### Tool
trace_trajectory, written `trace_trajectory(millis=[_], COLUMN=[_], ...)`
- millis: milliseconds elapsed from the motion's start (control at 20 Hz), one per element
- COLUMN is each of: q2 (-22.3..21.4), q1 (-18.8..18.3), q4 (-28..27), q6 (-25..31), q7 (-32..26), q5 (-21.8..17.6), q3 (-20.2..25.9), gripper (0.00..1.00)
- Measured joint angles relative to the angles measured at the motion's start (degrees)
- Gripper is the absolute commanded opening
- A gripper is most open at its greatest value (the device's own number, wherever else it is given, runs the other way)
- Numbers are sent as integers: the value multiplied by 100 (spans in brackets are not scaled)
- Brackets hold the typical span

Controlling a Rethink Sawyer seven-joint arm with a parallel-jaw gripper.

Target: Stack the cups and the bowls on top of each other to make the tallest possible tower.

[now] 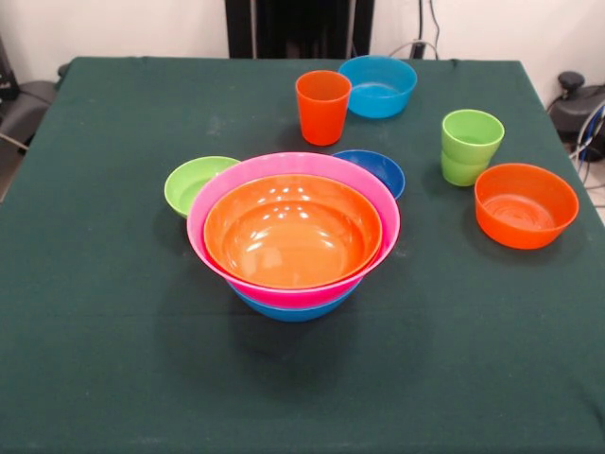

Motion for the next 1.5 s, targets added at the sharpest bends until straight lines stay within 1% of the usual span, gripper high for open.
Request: trace_trajectory(millis=[250, 300, 500, 550, 950, 1200, 1400, 1500], q2=[430, 576, 766, 917, 1500, 1868, 2211, 2323], q1=[113, 190, 290, 353, 527, 539, 537, 537], q4=[-266, -397, -574, -700, -1064, -1214, -1369, -1426], q6=[137, 228, 327, 365, 357, 114, -284, -392], q7=[0, 0, 0, 0, 0, 0, 0, 0], q5=[-43, -46, -84, -134, -393, -607, -778, -826], q3=[0, 1, 0, 1, -29, -42, -41, -41], gripper=[100, 100, 100, 100, 100, 100, 100, 100])
